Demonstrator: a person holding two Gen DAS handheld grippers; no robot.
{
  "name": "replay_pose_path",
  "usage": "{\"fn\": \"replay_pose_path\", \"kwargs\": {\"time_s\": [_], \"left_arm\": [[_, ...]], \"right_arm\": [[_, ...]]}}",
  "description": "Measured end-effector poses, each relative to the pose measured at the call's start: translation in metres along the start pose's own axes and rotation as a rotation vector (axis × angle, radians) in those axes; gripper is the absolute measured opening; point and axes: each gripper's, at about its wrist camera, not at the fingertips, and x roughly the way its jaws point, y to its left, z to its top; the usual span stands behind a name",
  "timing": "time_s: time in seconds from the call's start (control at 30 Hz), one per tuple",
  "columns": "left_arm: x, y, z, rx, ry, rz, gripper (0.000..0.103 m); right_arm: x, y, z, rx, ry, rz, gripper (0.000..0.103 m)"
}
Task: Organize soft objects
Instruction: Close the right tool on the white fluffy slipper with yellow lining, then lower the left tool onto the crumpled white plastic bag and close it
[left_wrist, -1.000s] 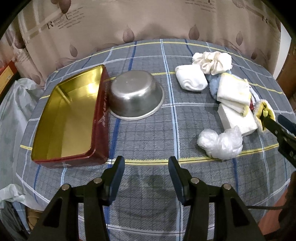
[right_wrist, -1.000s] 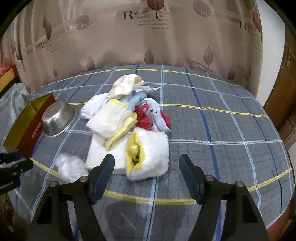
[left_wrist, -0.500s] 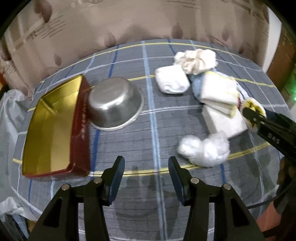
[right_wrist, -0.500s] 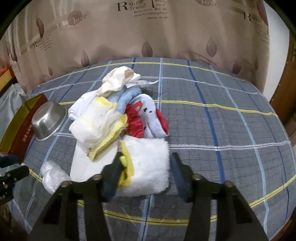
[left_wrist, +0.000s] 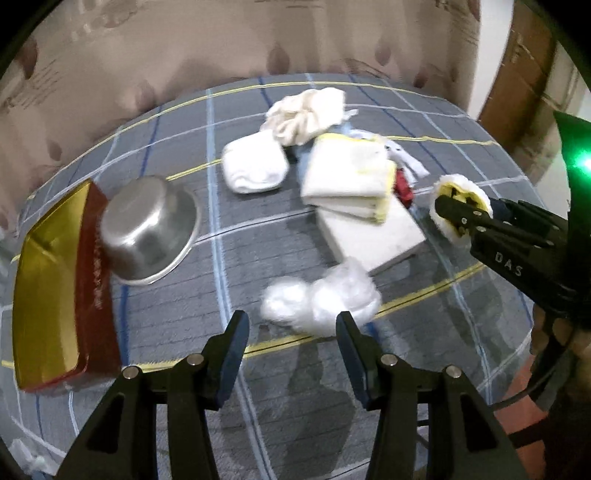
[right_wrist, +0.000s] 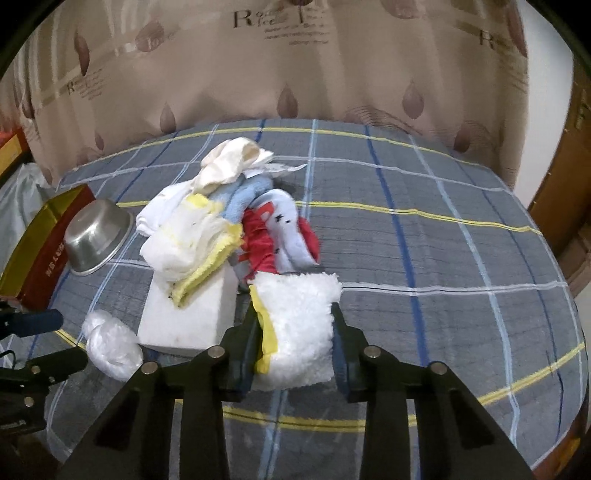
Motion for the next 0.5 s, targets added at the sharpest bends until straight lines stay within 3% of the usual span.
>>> {"fn": "replay_pose_path", "kwargs": {"time_s": [0.13,0.3,0.5], "left_arm": [[0.004,-0.01,0.005,0.064,0.013,0.006,0.05],[0.008,-0.03,0.008,0.168,0.039,-0.039,0.05],[0.03,-0.032,0.018,0.18,0.076,-0.001,0.05]], "right_arm": [[-0.01,-0.008,-0.004,0.019,-0.013,0.001,0.031],[-0.008,-0.014,-0.006,0.047,-0.01,0.02,0.031],[-0.005,-0.014,-0.007,0.052,0.0,0.044,0.031]]}}
